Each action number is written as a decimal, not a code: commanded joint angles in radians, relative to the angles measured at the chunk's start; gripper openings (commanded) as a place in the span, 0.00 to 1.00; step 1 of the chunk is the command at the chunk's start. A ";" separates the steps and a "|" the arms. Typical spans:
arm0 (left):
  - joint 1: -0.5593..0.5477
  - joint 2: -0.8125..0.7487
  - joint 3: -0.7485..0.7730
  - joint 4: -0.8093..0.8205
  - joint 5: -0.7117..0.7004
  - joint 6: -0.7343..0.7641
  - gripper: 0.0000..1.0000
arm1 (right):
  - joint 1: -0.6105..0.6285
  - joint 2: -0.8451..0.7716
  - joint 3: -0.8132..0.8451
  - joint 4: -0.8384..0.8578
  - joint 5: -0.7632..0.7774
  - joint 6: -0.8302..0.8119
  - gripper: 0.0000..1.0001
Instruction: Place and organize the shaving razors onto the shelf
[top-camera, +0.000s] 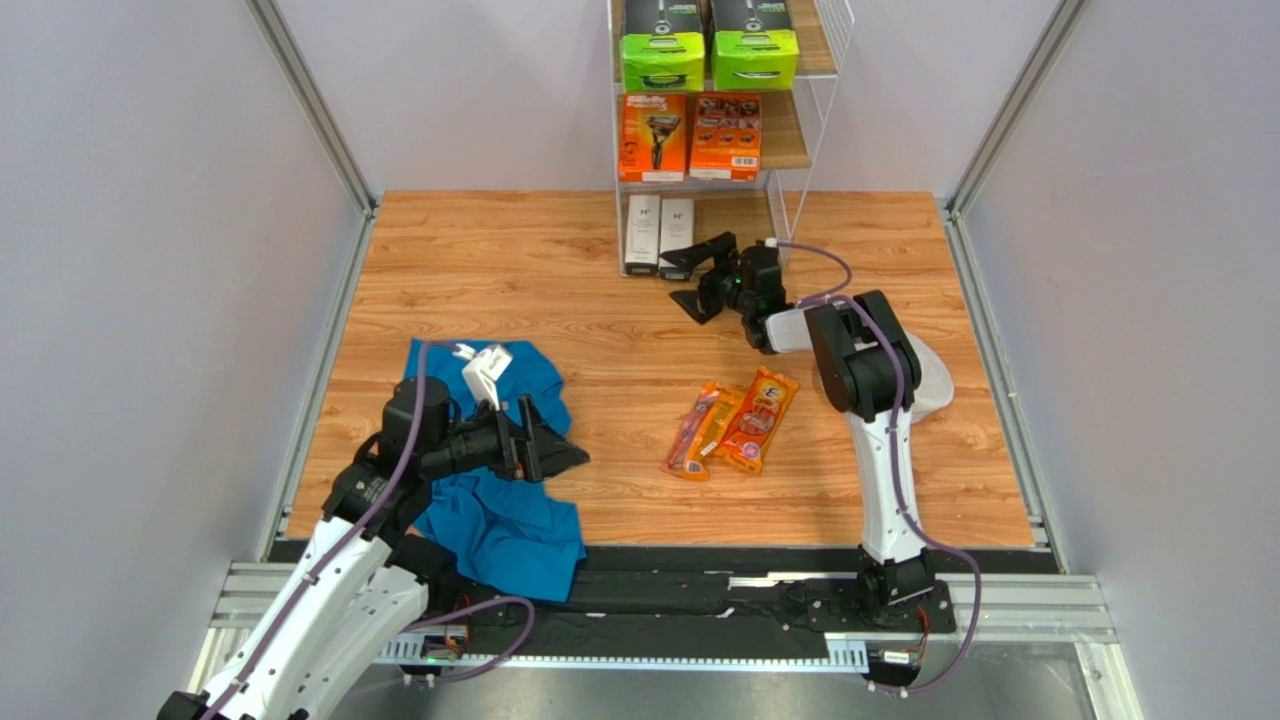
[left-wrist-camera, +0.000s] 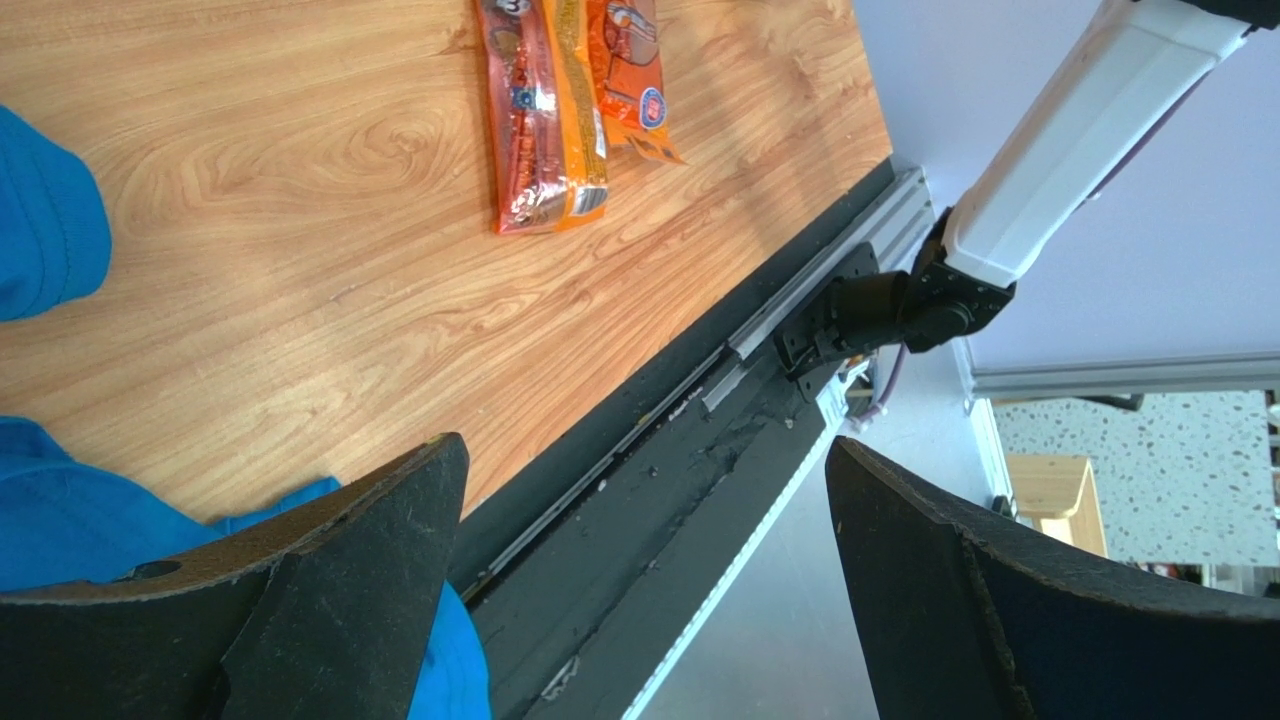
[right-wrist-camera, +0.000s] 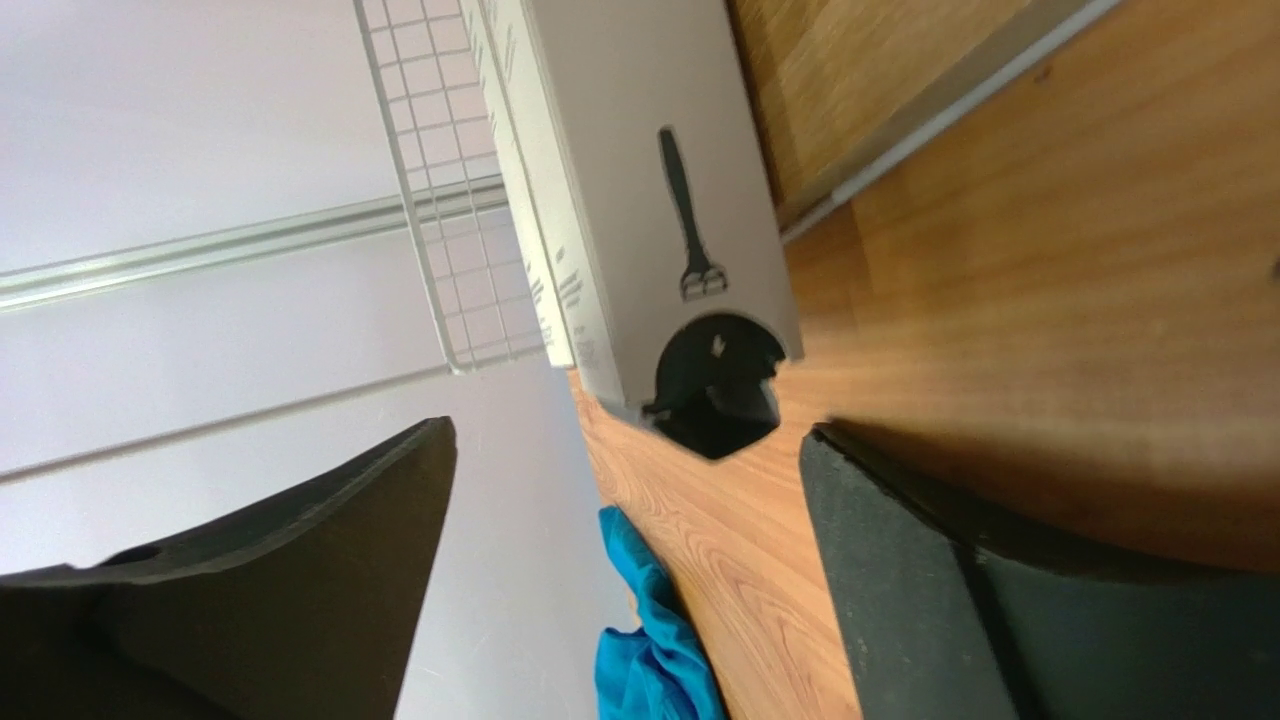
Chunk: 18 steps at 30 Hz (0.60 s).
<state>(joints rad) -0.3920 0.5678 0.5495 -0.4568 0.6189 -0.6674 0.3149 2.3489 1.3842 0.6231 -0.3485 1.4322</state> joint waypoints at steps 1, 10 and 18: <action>0.004 -0.017 -0.003 -0.013 -0.001 -0.001 0.97 | 0.012 -0.085 -0.063 -0.063 0.034 -0.027 0.97; 0.004 0.007 0.052 -0.046 -0.024 0.029 0.98 | 0.015 -0.247 -0.238 -0.062 0.025 -0.052 1.00; -0.018 0.211 0.151 -0.046 -0.013 0.146 0.98 | 0.012 -0.512 -0.427 -0.192 -0.009 -0.208 1.00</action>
<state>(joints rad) -0.3931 0.6849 0.6266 -0.5140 0.6018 -0.6037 0.3241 1.9888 1.0233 0.4740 -0.3428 1.3308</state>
